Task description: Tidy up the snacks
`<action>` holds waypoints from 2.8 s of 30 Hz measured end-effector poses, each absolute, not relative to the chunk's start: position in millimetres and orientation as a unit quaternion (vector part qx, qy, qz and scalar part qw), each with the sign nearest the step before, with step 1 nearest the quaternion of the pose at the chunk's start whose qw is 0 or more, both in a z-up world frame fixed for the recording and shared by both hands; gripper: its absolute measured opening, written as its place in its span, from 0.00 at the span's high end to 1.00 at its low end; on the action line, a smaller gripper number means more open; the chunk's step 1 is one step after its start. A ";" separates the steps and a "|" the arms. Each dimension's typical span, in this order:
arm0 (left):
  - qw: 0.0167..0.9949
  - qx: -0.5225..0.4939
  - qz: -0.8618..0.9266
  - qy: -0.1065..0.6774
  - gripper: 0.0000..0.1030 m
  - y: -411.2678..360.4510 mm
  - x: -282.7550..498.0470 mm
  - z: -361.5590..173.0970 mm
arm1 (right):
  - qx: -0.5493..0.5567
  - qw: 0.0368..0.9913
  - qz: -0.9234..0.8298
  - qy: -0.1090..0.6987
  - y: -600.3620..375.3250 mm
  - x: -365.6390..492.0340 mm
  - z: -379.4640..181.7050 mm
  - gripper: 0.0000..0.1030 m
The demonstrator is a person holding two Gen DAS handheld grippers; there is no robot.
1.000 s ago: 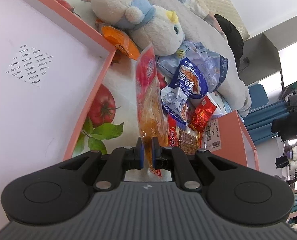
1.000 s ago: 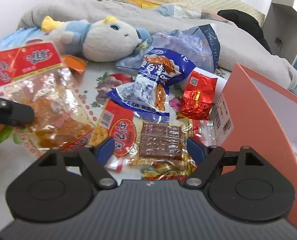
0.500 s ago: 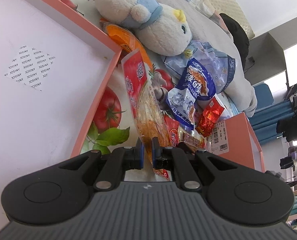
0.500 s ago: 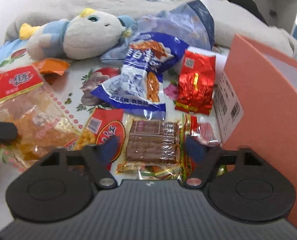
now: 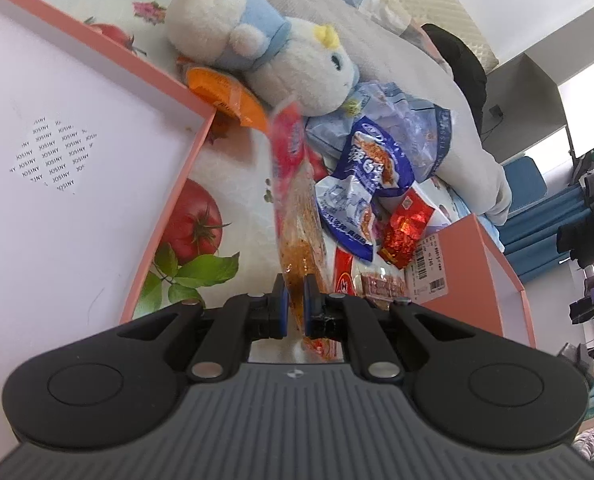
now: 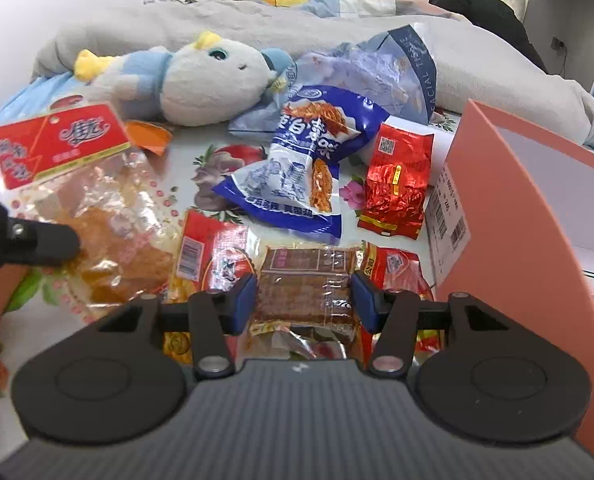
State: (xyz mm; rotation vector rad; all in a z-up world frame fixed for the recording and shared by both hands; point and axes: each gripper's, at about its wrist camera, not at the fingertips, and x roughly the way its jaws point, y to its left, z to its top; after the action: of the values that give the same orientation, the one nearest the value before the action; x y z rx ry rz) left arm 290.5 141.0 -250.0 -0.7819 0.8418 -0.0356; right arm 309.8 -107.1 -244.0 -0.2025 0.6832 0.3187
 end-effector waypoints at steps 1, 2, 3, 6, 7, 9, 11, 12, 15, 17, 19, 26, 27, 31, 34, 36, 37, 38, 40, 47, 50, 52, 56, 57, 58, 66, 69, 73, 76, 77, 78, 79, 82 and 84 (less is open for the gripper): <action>0.841 -0.368 -0.016 0.396 0.92 140.6 288.0 -246.8 | -0.098 0.925 0.158 0.331 -107.7 305.2 -240.5 0.47; 0.844 -0.362 -0.015 0.395 0.93 139.4 285.6 -243.5 | -0.098 0.926 0.159 0.329 -108.5 301.9 -237.4 0.47; 0.846 -0.357 -0.013 0.395 0.93 137.7 282.9 -240.3 | -0.097 0.926 0.161 0.328 -109.3 298.0 -234.3 0.47; 0.851 -0.344 -0.012 0.397 0.93 130.6 273.2 -231.1 | -0.082 0.928 0.168 0.324 -115.8 287.2 -223.4 0.47; 0.854 -0.336 -0.008 0.398 0.93 127.7 270.1 -227.9 | -0.077 0.928 0.168 0.322 -118.1 283.9 -220.1 0.47; 0.858 -0.322 -0.002 0.399 0.93 121.9 261.5 -221.6 | -0.071 0.929 0.172 0.321 -123.3 274.8 -213.4 0.47; 0.861 -0.316 0.003 0.399 0.93 116.2 252.1 -216.8 | -0.073 0.928 0.177 0.319 -128.4 264.5 -208.8 0.47; 0.862 -0.314 0.006 0.398 0.93 113.8 247.7 -215.3 | -0.073 0.928 0.178 0.318 -131.1 260.1 -207.1 0.47; 0.857 -0.316 0.015 0.407 0.93 106.7 236.9 -212.2 | -0.069 0.927 0.179 0.322 -141.1 248.1 -202.9 0.47; 0.859 -0.311 0.018 0.407 0.93 101.6 230.7 -209.2 | -0.063 0.925 0.182 0.326 -147.2 242.8 -201.4 0.47; 0.859 -0.306 0.021 0.410 0.93 96.7 226.3 -207.4 | -0.061 0.925 0.183 0.328 -152.3 238.4 -200.4 0.47; 0.862 -0.305 0.020 0.405 0.93 82.8 210.1 -196.3 | -0.051 0.924 0.195 0.326 -160.2 223.2 -186.9 0.47; 0.862 -0.306 0.018 0.404 0.93 81.4 209.3 -193.9 | -0.048 0.924 0.197 0.325 -161.1 222.5 -183.8 0.47; 0.867 -0.298 0.017 0.399 0.93 75.8 207.7 -179.5 | -0.047 0.928 0.198 0.312 -165.0 219.6 -167.6 0.47; 0.869 -0.296 0.015 0.396 0.93 72.7 207.9 -168.9 | -0.042 0.930 0.195 0.310 -168.8 222.0 -156.9 0.47; 0.871 -0.294 0.011 0.392 0.93 69.8 208.3 -161.5 | -0.042 0.932 0.192 0.305 -171.9 222.0 -149.3 0.47; 0.872 -0.294 0.010 0.391 0.93 68.2 208.7 -157.9 | -0.041 0.933 0.191 0.302 -173.2 222.2 -144.9 0.47; 0.873 -0.294 0.007 0.390 0.93 66.1 209.4 -153.2 | -0.039 0.934 0.190 0.301 -174.4 223.1 -141.6 0.47; 0.875 -0.292 0.001 0.386 0.93 62.6 211.0 -144.7 | -0.035 0.936 0.187 0.297 -178.0 224.5 -133.7 0.47; 0.886 -0.267 -0.018 0.379 0.93 43.1 221.0 -108.1 | -0.019 0.943 0.176 0.282 -195.7 231.0 -106.7 0.47; 0.892 -0.258 -0.025 0.370 0.93 32.8 225.4 -90.6 | -0.012 0.947 0.170 0.272 -204.1 234.4 -95.8 0.47; 0.896 -0.254 -0.033 0.362 0.93 25.4 228.2 -78.6 | -0.008 0.950 0.164 0.264 -211.1 236.9 -88.5 0.47; 0.902 -0.248 -0.048 0.349 0.93 7.4 237.0 -56.2 | -0.002 0.956 0.153 0.250 -226.3 241.4 -72.6 0.47; 0.904 -0.245 -0.055 0.346 0.93 2.3 239.2 -51.4 | 0.000 0.957 0.150 0.247 -230.7 242.0 -68.9 0.47; 0.905 -0.242 -0.060 0.344 0.93 -3.3 241.3 -46.1 | 0.002 0.959 0.147 0.243 -235.1 243.5 -65.4 0.47; 0.908 -0.224 -0.108 0.338 0.93 -53.7 269.0 -18.2 | 0.005 0.971 0.109 0.215 -273.7 250.8 -41.4 0.47; 0.908 -0.206 -0.121 0.344 0.93 -74.1 284.3 -12.7 | 0.013 0.973 0.097 0.209 -291.2 255.8 -35.0 0.47; 0.904 -0.189 -0.136 0.358 0.93 -97.7 304.0 -17.3 | 0.015 0.971 0.080 0.225 -312.2 269.3 -42.1 0.47; 0.899 -0.182 -0.139 0.373 0.93 -113.6 320.3 -30.0 | 0.018 0.966 0.072 0.248 -326.0 279.9 -56.1 0.47; 0.896 -0.178 -0.140 0.382 0.93 -119.8 326.6 -36.6 | 0.018 0.964 0.068 0.257 -329.2 283.5 -61.2 0.47; 0.893 -0.177 -0.140 0.389 0.93 -124.0 330.5 -42.0 | 0.019 0.961 0.065 0.267 -333.0 287.6 -67.8 0.47; 0.890 -0.176 -0.142 0.395 0.93 -128.3 334.1 -46.5 | 0.021 0.958 0.063 0.278 -336.5 291.5 -74.5 0.47; 0.886 -0.163 -0.143 0.410 0.93 -141.1 344.3 -59.9 | 0.023 0.949 0.054 0.308 -343.8 299.9 -92.7 0.47; 0.882 -0.156 -0.145 0.420 0.93 -148.2 351.8 -68.2 | 0.025 0.944 0.049 0.325 -347.8 303.6 -105.1 0.47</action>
State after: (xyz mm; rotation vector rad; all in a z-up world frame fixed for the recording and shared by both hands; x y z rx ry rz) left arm 351.8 -148.2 -68.2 -0.3259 0.8752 -0.3022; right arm 303.6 -347.8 -105.1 0.0501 0.6615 0.1003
